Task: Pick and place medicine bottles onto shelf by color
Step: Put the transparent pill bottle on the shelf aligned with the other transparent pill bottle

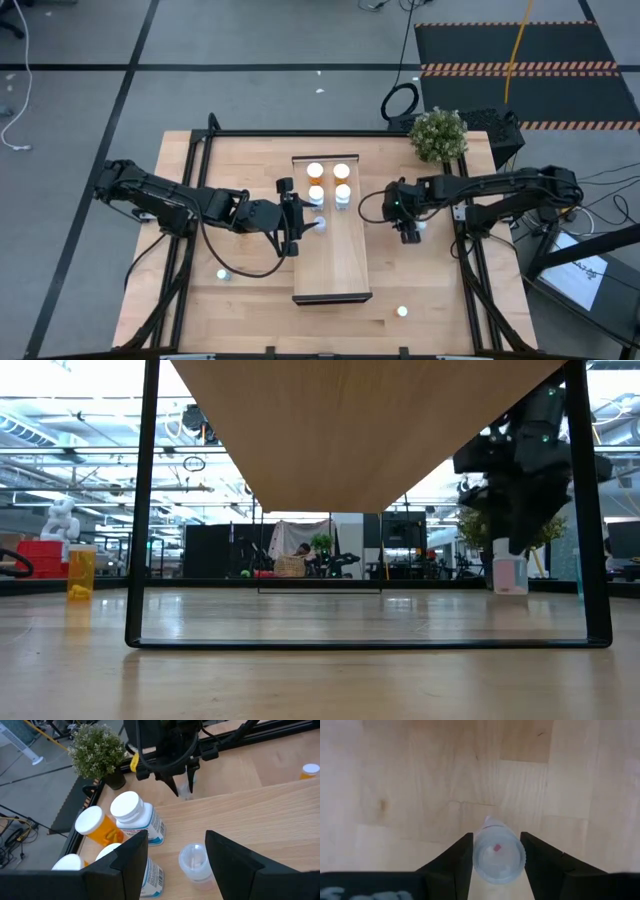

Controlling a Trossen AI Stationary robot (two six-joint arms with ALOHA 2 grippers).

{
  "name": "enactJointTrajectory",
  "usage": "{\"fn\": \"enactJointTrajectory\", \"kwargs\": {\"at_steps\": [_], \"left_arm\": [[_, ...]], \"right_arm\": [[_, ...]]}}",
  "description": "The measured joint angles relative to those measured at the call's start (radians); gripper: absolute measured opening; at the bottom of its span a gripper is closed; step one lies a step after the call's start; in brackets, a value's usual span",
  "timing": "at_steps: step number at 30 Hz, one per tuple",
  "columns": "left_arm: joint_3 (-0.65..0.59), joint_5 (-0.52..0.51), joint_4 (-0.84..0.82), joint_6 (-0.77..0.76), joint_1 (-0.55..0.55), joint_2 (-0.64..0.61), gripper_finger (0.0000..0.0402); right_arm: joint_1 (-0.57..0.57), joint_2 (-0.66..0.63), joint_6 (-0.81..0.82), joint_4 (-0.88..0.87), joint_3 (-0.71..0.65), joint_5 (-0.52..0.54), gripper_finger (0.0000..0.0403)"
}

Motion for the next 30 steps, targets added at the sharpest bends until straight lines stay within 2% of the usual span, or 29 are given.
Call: {"fn": "enactJointTrajectory", "kwargs": {"at_steps": [9,17,25,30], "left_arm": [[0.000,0.000,0.003,-0.002,0.000,0.000,0.0200],[0.000,0.006,0.029,-0.004,-0.005,0.000,0.0200],[0.000,0.006,0.059,0.018,-0.033,0.000,0.0200],[0.000,0.006,0.059,0.023,-0.039,0.000,0.0200]], "right_arm": [[0.060,-0.100,0.313,-0.048,0.005,0.036,0.0145],[0.119,-0.138,0.534,-0.207,0.145,0.126,0.0145],[0.188,-0.137,0.663,-0.212,0.290,0.212,0.0145],[0.229,-0.137,0.682,-0.211,0.369,0.269,0.0145]]}}
